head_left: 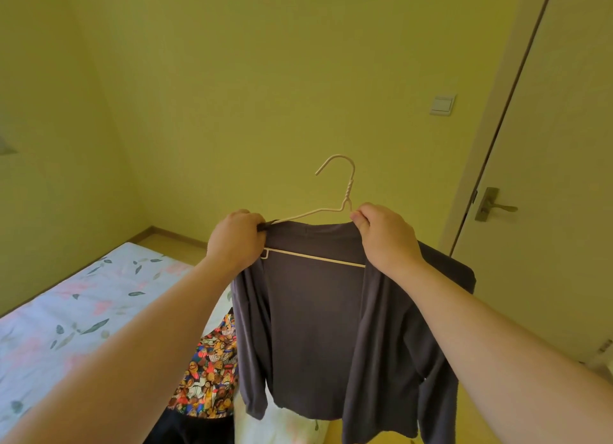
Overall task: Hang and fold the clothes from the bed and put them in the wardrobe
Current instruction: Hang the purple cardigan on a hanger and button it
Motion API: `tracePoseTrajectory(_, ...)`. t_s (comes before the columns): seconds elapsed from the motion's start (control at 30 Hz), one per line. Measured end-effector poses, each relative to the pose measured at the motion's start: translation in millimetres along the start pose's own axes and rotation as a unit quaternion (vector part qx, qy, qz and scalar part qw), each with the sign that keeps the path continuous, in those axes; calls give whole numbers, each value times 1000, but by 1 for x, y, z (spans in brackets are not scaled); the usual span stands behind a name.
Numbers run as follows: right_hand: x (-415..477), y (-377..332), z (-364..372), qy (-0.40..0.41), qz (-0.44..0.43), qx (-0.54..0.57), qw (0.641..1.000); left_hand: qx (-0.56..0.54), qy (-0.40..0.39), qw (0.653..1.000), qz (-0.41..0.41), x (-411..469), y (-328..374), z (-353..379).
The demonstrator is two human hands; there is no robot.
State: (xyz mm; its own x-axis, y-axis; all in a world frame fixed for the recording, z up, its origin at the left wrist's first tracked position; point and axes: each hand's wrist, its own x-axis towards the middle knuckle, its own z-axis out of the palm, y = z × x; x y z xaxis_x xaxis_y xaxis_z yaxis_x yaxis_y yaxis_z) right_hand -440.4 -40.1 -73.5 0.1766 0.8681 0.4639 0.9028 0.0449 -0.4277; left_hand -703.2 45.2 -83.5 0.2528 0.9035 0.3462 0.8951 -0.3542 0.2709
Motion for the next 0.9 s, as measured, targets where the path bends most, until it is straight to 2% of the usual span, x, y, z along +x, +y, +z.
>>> tracePoseTrajectory(0.23,-3,0,3,12,-18,-17,1000,-109,-6,994,-16,11,22,-6)
tracePoseTrajectory(0.37,-4,1,4,9,-23,-20,999,-167,4,986,3,17,47,-17)
tracePoseTrajectory(0.5,-5,0,5,12,-27,5,1000,-215,-40,975,45,16,74,-23)
tracePoseTrajectory(0.57,-5,1,3,14,-26,12,999,-185,-69,978,67,16,78,-26)
tracePoseTrajectory(0.8,-4,5,-1,1,-29,13,1000,-35,-118,990,64,21,66,-25)
tracePoseTrajectory(0.9,-4,4,2,-2,-28,12,1000,-12,-116,991,67,22,63,-19)
